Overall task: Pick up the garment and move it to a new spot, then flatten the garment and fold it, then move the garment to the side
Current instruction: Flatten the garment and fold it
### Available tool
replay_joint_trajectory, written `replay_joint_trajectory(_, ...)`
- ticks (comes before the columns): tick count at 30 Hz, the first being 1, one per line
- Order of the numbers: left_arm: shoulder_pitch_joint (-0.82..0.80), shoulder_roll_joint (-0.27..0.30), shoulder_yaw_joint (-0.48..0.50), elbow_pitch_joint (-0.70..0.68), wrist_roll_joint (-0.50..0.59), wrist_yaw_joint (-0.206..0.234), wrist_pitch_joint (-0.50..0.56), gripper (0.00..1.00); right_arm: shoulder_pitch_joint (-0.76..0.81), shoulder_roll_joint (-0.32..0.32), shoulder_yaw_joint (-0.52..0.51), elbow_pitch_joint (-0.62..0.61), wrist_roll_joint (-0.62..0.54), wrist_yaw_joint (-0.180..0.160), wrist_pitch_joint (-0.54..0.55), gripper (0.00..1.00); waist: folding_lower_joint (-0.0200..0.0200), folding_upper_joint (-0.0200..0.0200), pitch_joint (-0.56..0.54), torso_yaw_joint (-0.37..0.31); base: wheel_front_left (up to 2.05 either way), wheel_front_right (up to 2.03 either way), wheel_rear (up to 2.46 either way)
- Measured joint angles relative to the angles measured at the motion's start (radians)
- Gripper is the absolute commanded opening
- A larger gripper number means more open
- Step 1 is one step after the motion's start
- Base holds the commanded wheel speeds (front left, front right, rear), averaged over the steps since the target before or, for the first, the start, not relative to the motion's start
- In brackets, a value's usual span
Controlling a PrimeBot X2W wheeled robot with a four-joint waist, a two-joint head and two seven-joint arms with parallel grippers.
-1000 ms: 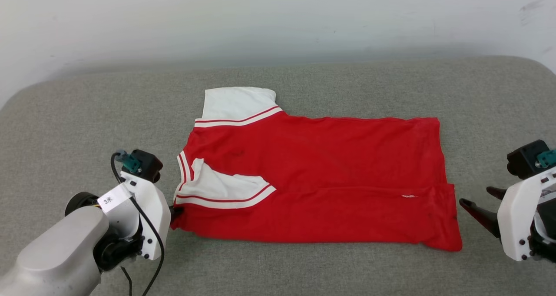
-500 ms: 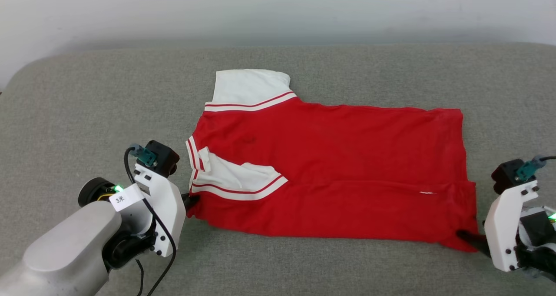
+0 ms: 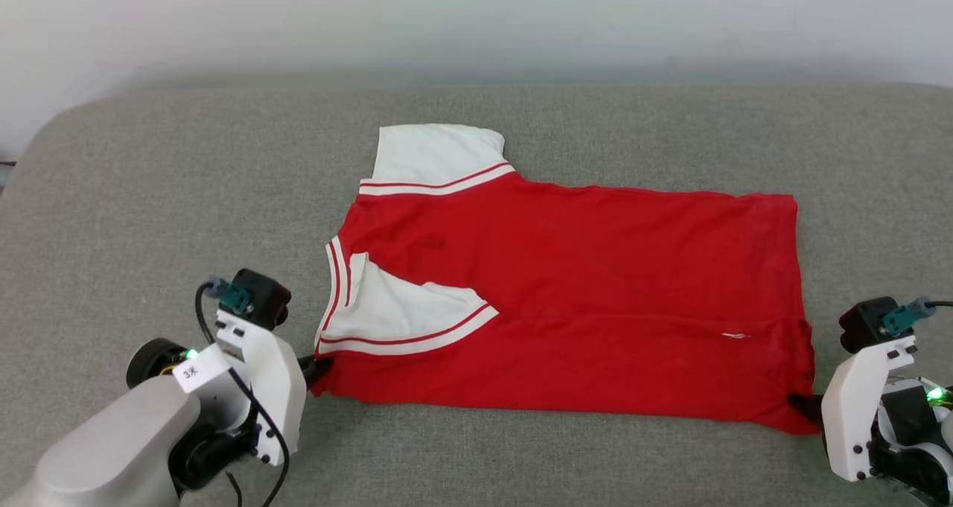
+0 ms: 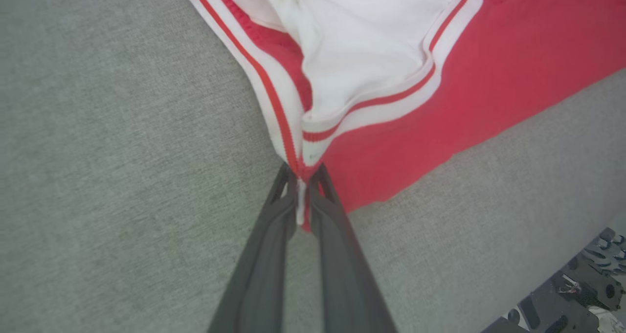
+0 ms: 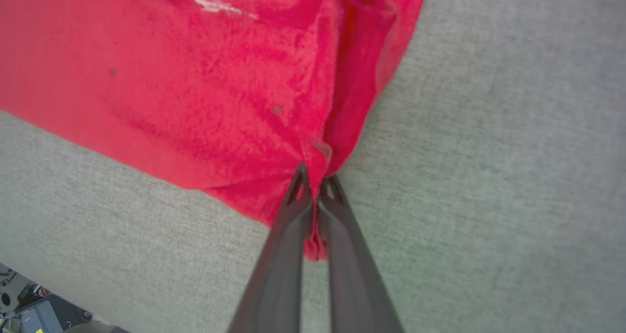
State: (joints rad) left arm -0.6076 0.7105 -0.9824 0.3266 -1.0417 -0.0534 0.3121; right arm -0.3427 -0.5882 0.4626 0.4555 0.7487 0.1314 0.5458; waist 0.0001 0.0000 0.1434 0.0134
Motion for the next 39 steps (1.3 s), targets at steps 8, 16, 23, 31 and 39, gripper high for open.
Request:
replay_joint_trajectory(8,0.076,0.042,0.007,-0.05,-0.021,0.02,-0.026,0.0,0.052,-0.055,-0.003,-0.088,0.052,0.0,-0.053,0.0,0.0,0.0,-0.073,-0.004,0.0,0.0,0.0)
replay_joint_trajectory(16,0.16,0.084,0.001,-0.139,-0.046,0.064,-0.039,0.0,0.145,-0.098,-0.052,-0.165,0.075,0.0,-0.042,0.0,-0.0001,0.0,-0.114,-0.002,0.0,0.0,0.0)
replay_joint_trajectory(23,0.194,0.083,-0.001,-0.137,-0.062,0.083,-0.053,0.0,0.178,-0.078,-0.089,-0.162,0.068,0.0,-0.007,0.0,-0.0001,0.0,-0.091,-0.007,0.0,0.0,0.0)
replay_joint_trajectory(31,0.201,0.04,-0.01,-0.04,-0.075,0.07,-0.058,0.0,0.178,-0.027,-0.078,-0.086,0.029,0.0,-0.019,0.0,0.0,0.0,-0.059,-0.007,0.0,0.0,0.0)
replay_joint_trajectory(39,0.201,0.042,-0.002,-0.004,-0.032,0.076,-0.141,1.0,0.181,-0.012,-0.107,-0.089,-0.01,0.0,-0.167,1.0,-0.0001,0.0,-0.092,-0.003,0.0,0.0,0.0)
